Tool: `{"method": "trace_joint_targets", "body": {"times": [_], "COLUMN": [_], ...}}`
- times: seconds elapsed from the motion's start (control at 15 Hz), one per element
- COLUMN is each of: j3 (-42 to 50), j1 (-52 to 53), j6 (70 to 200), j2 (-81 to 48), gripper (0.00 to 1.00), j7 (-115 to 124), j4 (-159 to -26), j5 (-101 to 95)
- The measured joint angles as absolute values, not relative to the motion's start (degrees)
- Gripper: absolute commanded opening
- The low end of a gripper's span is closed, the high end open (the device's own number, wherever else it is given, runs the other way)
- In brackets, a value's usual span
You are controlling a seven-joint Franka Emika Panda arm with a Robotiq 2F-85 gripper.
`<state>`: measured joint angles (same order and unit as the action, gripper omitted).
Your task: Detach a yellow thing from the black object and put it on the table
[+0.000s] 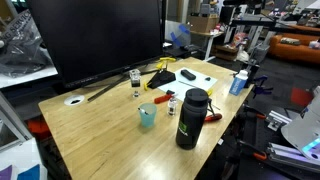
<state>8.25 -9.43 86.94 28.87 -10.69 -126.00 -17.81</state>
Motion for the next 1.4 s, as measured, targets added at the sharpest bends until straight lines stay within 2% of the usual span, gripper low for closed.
{"method": "trace_joint_targets", "body": {"times": [0.53,1.4], "j3": [8.3,4.2], "j1": [-9.0,-2.9], "j6": [86.9,89.7], "j2": [28.2,19.2], "gripper": [1.00,1.00], "j7": [-10.7,-4.8], "j4": [-126.5,-129.3], "j5": [-17.8,-17.7]}}
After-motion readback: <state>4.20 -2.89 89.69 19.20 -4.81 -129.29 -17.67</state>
